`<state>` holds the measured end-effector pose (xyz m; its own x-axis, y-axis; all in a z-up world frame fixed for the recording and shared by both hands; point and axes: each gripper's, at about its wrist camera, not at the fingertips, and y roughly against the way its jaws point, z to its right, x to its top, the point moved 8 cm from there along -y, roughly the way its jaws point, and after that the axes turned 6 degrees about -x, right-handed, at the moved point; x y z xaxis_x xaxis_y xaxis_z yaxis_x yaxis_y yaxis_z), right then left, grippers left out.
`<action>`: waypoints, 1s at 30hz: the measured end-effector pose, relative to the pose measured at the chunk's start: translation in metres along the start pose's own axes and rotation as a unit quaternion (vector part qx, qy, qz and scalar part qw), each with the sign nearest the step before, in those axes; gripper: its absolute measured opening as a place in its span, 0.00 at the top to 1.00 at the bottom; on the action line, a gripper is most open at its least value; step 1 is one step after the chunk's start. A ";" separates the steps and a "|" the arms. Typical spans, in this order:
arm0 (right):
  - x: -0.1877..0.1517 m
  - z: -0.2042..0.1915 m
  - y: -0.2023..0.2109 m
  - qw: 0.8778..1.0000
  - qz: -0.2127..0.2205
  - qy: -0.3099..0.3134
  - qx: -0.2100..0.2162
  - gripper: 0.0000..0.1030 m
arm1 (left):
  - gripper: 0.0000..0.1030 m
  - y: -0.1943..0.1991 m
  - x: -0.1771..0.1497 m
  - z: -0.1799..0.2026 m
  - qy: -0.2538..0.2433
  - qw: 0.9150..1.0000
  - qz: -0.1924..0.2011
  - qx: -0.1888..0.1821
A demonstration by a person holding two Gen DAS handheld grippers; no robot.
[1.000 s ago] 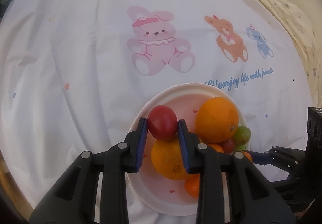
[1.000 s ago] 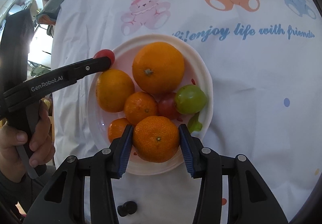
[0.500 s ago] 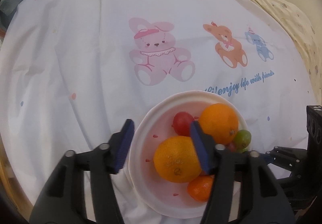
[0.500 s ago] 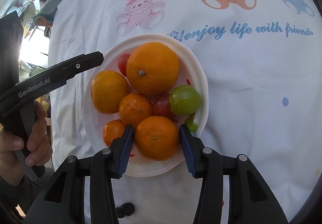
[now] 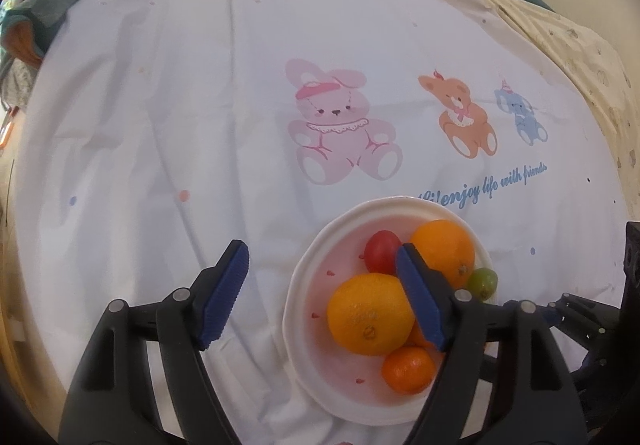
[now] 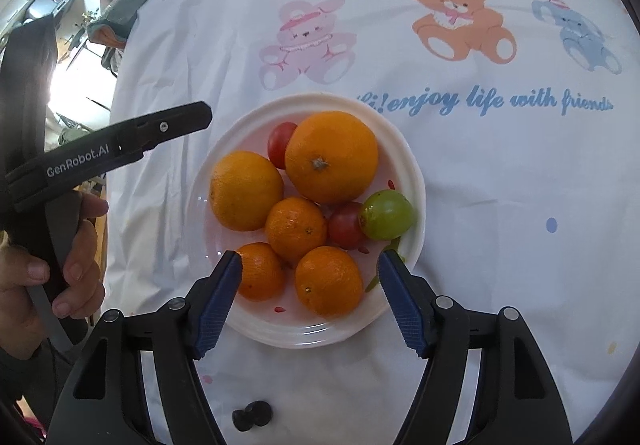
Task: Organize fruits
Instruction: 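Withdraw both open tools from the plate toward the two dark plums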
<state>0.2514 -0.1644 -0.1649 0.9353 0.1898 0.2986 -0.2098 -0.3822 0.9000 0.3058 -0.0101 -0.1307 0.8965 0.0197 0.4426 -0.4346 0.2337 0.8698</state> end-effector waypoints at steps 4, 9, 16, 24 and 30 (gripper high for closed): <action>-0.001 -0.007 0.017 1.000 0.021 0.003 -0.001 0.29 | 0.29 0.027 -0.008 -0.002 0.011 1.000 0.011 0.001; -0.007 -0.015 0.036 0.999 0.037 0.011 -0.002 0.29 | 0.29 0.058 -0.024 -0.003 0.007 1.000 0.017 0.014; -0.039 -0.012 0.058 0.999 0.047 -0.020 0.004 0.28 | 0.29 0.090 -0.069 -0.001 0.020 0.999 0.018 0.022; -0.075 -0.012 0.075 0.998 0.051 -0.040 0.007 0.28 | 0.29 0.111 -0.124 0.016 0.016 1.000 0.012 0.012; -0.100 -0.013 0.087 0.997 0.056 -0.050 0.004 0.28 | 0.29 0.117 -0.148 0.023 0.009 1.000 0.011 0.013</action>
<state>0.1363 -0.2044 -0.1125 0.9301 0.0550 0.3632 -0.3122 -0.4029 0.8604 0.1202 -0.0085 -0.0894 0.8881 0.0414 0.4578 -0.4558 0.2081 0.8654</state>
